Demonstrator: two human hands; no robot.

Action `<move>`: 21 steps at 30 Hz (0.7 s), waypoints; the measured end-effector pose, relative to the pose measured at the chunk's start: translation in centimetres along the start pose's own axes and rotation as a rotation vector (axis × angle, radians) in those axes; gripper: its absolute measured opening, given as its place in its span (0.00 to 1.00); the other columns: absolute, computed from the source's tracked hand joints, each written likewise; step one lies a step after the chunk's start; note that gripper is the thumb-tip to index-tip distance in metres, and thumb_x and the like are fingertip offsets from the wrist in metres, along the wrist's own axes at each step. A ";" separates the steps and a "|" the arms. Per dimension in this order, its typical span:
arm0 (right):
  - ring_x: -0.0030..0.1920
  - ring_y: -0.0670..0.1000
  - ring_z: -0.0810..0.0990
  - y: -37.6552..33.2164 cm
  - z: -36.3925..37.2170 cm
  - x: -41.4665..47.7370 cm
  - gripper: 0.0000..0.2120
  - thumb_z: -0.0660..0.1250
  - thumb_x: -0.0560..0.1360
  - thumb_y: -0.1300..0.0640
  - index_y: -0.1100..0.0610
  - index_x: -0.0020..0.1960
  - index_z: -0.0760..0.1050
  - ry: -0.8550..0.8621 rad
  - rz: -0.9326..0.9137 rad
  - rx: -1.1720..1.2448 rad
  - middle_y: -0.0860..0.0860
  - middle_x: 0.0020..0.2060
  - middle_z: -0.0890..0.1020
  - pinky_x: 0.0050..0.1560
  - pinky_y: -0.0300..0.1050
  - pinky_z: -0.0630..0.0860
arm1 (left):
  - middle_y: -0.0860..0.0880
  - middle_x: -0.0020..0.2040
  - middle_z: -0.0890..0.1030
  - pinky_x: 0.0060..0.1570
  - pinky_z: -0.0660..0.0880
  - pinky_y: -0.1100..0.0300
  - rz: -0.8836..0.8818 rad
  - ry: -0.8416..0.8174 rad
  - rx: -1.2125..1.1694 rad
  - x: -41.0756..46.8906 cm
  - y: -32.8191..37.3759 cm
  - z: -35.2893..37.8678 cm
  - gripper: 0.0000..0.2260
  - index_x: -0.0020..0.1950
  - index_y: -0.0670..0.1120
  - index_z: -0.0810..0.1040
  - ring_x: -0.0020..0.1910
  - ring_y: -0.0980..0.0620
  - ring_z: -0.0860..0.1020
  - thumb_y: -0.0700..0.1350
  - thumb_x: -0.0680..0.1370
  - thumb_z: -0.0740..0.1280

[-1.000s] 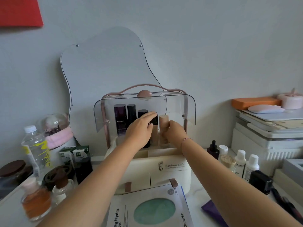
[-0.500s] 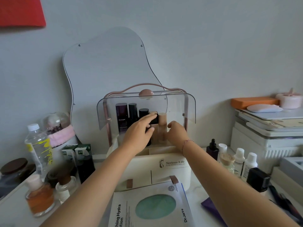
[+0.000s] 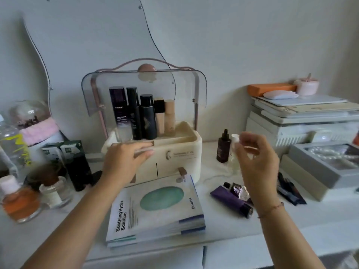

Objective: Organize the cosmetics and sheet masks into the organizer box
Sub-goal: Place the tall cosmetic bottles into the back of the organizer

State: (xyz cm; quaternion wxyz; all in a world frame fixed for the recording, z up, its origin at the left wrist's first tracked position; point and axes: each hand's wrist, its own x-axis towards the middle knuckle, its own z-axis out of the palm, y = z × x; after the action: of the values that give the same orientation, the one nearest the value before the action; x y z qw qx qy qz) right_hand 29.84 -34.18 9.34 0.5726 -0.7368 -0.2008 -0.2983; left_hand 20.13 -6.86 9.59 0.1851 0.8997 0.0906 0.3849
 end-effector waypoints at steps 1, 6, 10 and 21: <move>0.50 0.48 0.78 1.3 -1.1 -0.3 0.14 0.69 0.71 0.56 0.51 0.55 0.73 0.084 0.006 -0.081 0.45 0.49 0.76 0.54 0.44 0.77 | 0.50 0.48 0.85 0.51 0.76 0.54 0.048 0.041 0.026 -0.2 0.0 0.2 0.12 0.53 0.50 0.84 0.46 0.51 0.83 0.50 0.71 0.74; 0.60 0.53 0.72 6.8 -3.2 -0.7 0.30 0.74 0.68 0.56 0.56 0.66 0.66 0.015 0.250 -0.240 0.54 0.60 0.73 0.60 0.44 0.68 | 0.50 0.56 0.82 0.58 0.61 0.51 0.084 0.133 0.259 -2.1 0.0 2.2 0.19 0.60 0.51 0.78 0.54 0.45 0.77 0.50 0.71 0.73; 0.47 0.54 0.76 8.2 -2.9 -0.9 0.25 0.71 0.70 0.56 0.53 0.64 0.67 -0.064 0.410 -0.247 0.53 0.50 0.78 0.46 0.48 0.73 | 0.51 0.62 0.77 0.69 0.56 0.49 0.108 0.138 0.306 -3.0 -0.1 2.9 0.25 0.66 0.51 0.73 0.61 0.48 0.69 0.49 0.70 0.73; 0.41 0.35 0.79 -3.4 -0.4 0.0 0.16 0.75 0.67 0.52 0.44 0.50 0.72 0.063 -0.070 0.041 0.32 0.38 0.79 0.41 0.30 0.73 | 0.53 0.61 0.76 0.70 0.55 0.48 0.074 0.110 0.252 -3.1 -0.1 2.7 0.27 0.67 0.52 0.72 0.62 0.53 0.68 0.46 0.69 0.74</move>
State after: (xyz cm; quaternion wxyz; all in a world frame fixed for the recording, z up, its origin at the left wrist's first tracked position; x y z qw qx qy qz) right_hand 27.53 -33.64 11.87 0.5828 -0.7077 -0.2142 -0.3372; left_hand 19.97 -8.44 5.76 0.0510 0.8960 0.1149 0.4260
